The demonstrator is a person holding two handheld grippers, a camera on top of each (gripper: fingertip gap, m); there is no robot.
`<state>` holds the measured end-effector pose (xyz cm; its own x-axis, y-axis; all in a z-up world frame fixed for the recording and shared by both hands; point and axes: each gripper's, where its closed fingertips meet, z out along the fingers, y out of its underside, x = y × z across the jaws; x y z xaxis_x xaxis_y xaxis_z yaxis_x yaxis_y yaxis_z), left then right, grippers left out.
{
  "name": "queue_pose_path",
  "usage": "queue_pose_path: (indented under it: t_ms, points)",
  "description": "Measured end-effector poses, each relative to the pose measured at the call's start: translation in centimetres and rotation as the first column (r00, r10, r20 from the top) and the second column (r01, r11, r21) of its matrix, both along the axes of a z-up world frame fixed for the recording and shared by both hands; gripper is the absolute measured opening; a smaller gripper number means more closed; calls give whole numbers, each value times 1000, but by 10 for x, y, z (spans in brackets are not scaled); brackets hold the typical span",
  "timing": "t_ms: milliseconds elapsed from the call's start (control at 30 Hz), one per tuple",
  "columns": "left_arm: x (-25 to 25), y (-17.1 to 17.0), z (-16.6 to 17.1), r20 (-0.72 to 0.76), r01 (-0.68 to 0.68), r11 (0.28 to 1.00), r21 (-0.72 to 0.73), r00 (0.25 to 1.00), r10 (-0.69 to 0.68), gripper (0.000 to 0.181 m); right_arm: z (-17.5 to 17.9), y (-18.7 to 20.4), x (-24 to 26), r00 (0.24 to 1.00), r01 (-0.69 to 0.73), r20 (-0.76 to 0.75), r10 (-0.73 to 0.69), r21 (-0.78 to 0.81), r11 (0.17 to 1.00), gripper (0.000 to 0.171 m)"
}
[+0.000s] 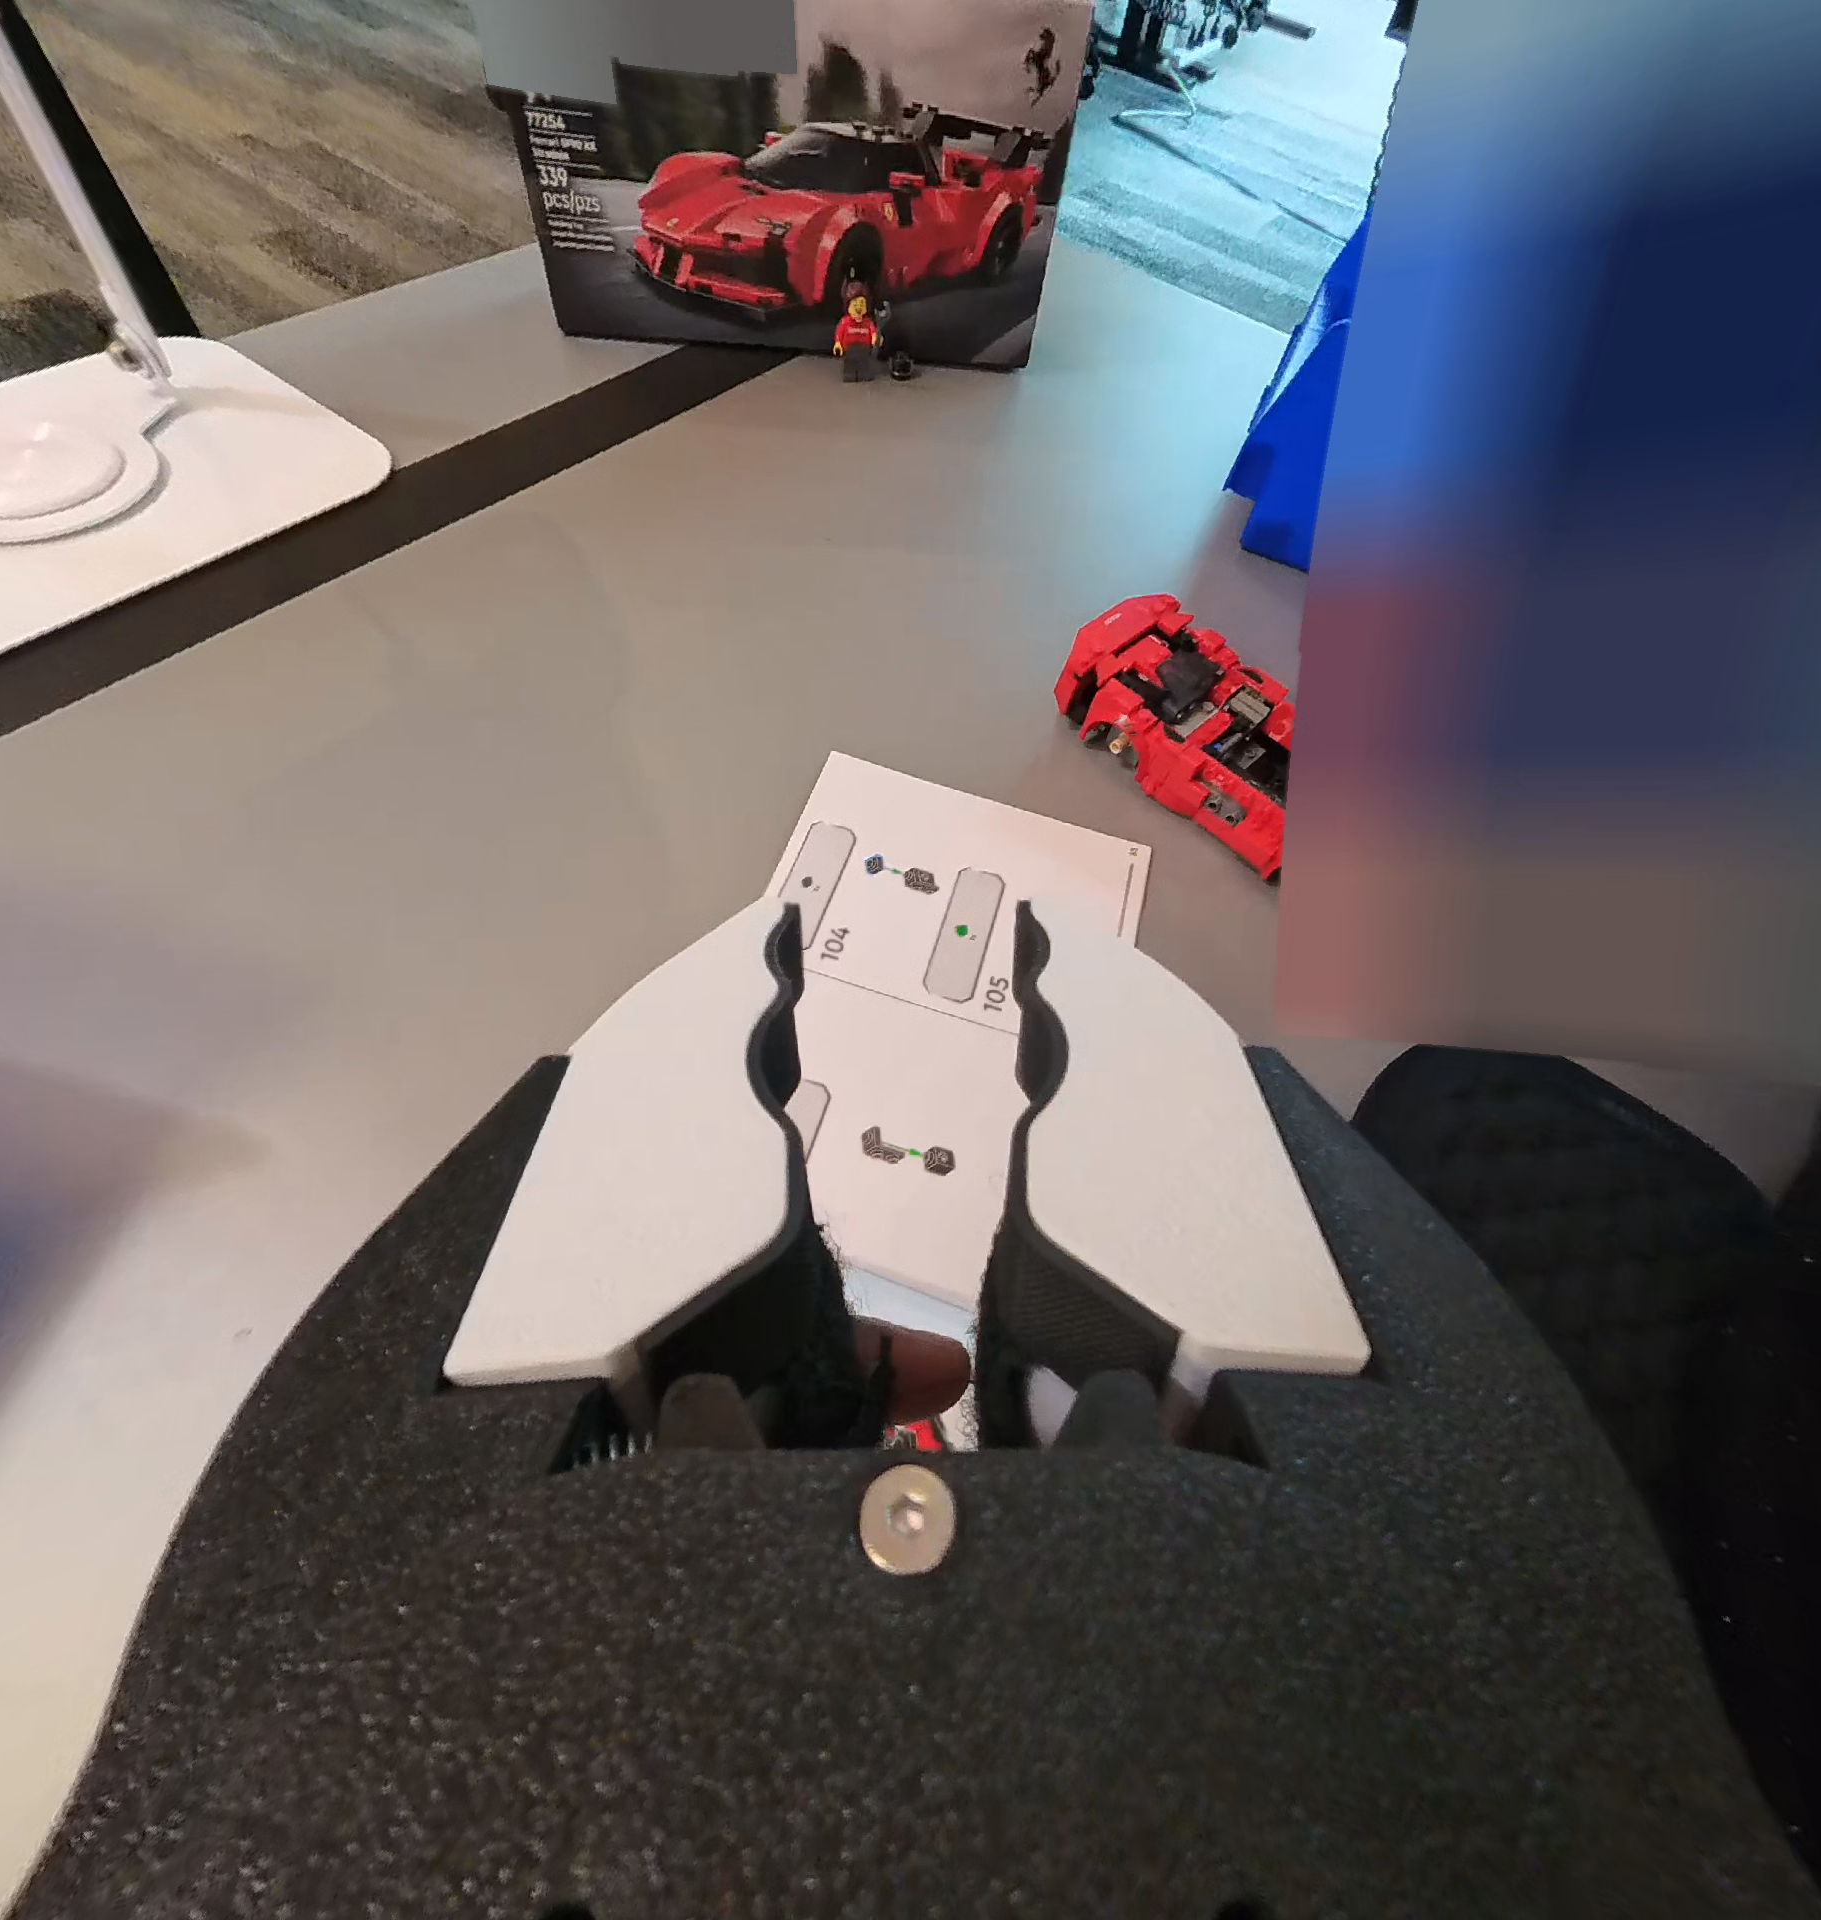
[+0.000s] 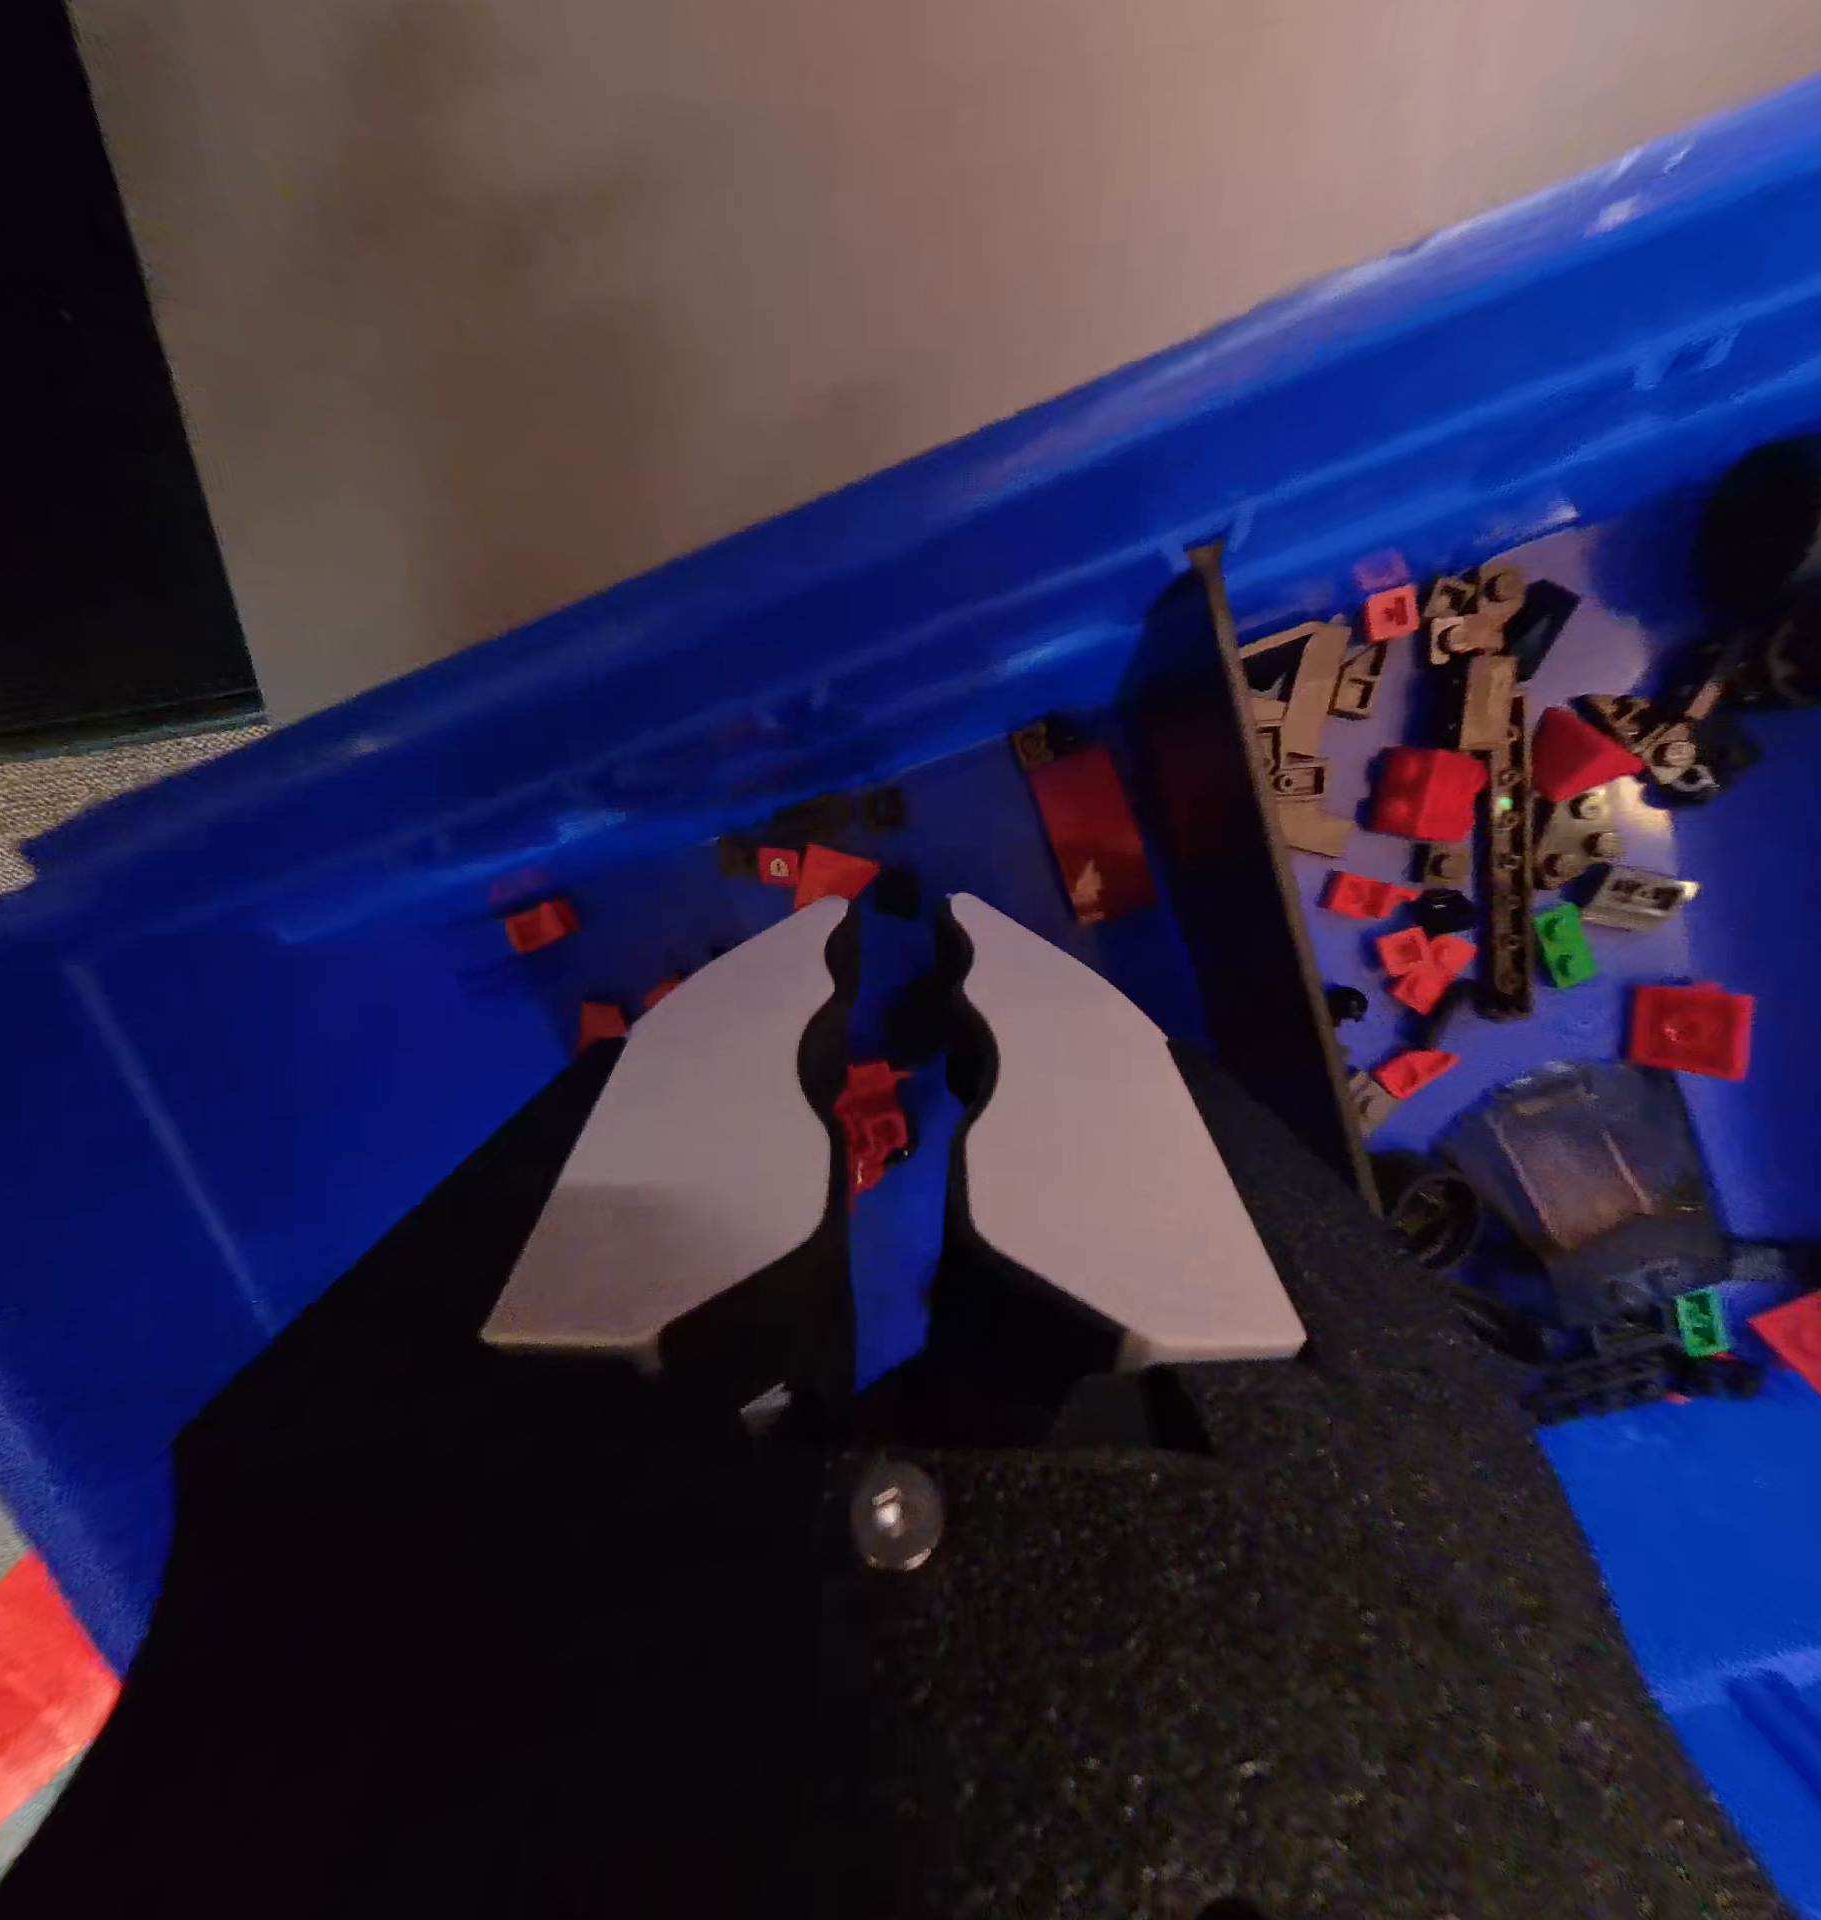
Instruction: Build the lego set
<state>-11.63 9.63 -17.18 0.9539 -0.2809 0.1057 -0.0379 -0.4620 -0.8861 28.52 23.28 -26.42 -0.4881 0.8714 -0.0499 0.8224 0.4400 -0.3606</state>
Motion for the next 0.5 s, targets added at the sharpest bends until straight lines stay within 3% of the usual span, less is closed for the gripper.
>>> queue_pose_path:
  t_ms: [200, 333, 433, 500]
  points:
    - [-6, -5, -1, 16, -8, 1000, 11, 1000, 8, 39, -19, 0, 2, 998, 18, 61, -19, 27, 999, 9]
    - [-8, -10, 0, 28, -11, 1000, 24, 1000, 11, 39, -12, 8, 5, 997, 68, 40, -70, 44, 997, 9]
    - [-9, -16, 3, 39, -16, 999, 51, 999, 14, 39, 32, 10, -7, 959, 214, -169, -229, -101, 972, 9]
    - [-9, -20, 6, 56, -18, 997, 78, 998, 13, 39, 84, 7, -23, 838, 268, -367, -405, -369, 890, 8]
